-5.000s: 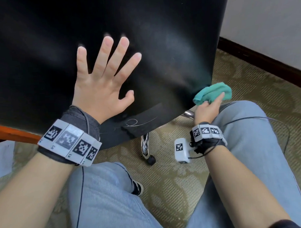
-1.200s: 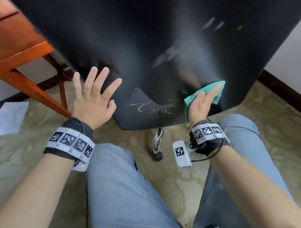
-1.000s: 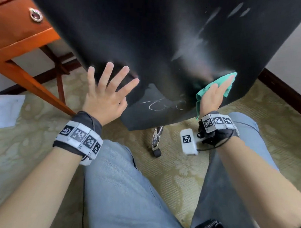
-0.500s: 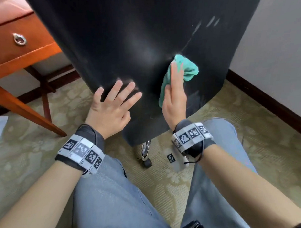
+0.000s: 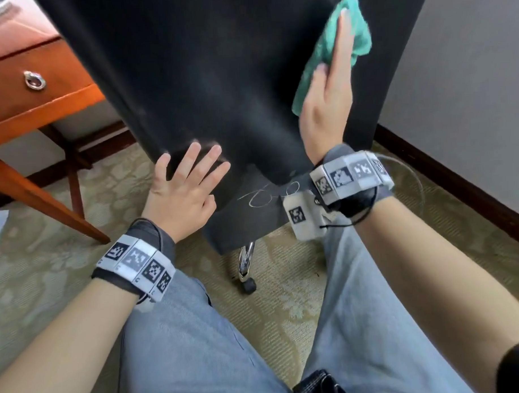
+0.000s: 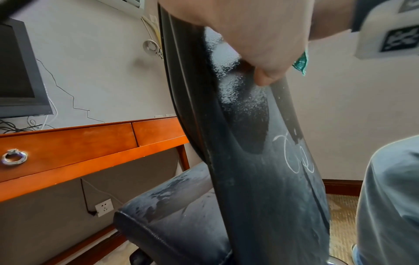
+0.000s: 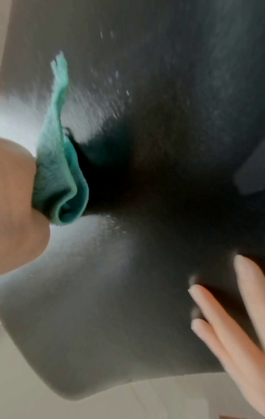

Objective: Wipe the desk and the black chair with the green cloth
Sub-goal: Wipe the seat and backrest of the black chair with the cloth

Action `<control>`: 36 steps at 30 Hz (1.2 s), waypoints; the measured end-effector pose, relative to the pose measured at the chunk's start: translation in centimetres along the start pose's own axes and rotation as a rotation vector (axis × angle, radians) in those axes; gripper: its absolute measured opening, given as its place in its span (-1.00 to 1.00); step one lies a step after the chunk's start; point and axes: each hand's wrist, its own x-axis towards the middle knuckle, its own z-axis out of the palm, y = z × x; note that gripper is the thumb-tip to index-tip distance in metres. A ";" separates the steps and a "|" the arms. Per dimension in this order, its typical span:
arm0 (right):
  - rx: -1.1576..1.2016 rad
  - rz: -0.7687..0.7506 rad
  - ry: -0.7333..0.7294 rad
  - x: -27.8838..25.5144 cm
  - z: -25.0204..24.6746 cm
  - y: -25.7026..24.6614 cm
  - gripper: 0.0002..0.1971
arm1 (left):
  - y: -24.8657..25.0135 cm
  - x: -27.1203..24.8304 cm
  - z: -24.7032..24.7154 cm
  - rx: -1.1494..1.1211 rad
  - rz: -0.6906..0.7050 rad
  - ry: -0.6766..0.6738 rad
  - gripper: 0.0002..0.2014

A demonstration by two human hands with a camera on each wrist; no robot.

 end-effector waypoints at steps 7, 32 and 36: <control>-0.194 -0.092 -0.128 -5.7 2.4 4.0 -0.43 | -0.3 -0.1 0.2 0.000 -0.001 0.026 -0.43; -0.042 0.295 0.096 1.3 0.8 -0.7 -0.37 | -0.9 -1.1 -0.7 -0.111 -0.097 -0.138 -0.32; -0.038 0.305 0.157 -1.0 2.7 1.2 -0.39 | -1.4 -1.2 -0.4 -0.114 -0.083 -0.116 -0.32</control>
